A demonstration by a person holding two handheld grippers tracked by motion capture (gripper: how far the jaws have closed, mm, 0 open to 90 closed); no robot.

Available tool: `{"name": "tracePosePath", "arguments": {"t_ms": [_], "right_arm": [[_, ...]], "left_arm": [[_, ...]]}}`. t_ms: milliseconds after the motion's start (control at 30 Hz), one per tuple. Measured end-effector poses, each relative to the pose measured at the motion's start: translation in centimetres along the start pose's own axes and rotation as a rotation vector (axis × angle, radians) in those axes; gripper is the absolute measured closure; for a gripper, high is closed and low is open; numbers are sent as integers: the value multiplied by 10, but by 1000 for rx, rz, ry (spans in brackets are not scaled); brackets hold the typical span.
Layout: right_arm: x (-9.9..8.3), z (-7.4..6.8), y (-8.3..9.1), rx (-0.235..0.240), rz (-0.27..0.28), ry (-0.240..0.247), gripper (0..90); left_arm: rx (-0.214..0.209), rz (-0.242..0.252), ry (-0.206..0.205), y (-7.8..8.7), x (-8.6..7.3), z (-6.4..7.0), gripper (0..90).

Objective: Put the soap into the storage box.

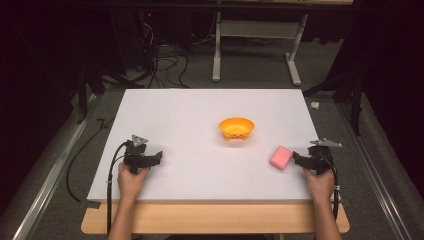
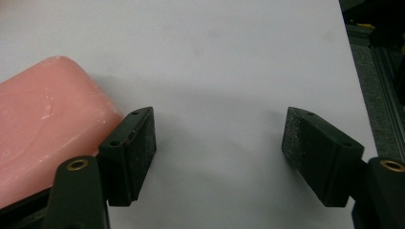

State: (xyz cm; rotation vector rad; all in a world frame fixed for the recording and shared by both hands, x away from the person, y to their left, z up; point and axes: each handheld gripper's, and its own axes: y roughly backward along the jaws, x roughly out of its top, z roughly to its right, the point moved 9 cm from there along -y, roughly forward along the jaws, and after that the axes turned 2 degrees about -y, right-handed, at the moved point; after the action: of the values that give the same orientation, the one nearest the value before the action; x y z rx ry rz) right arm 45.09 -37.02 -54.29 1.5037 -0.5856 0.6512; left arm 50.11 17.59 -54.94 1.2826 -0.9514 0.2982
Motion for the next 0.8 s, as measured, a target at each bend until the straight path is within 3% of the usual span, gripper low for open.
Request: {"name": "tracePosePath", "arguments": {"t_ms": [800], "right_arm": [[1,0,0,17,-3,6,264]], "left_arm": [[0,0,0,0,0,0,202]]}}
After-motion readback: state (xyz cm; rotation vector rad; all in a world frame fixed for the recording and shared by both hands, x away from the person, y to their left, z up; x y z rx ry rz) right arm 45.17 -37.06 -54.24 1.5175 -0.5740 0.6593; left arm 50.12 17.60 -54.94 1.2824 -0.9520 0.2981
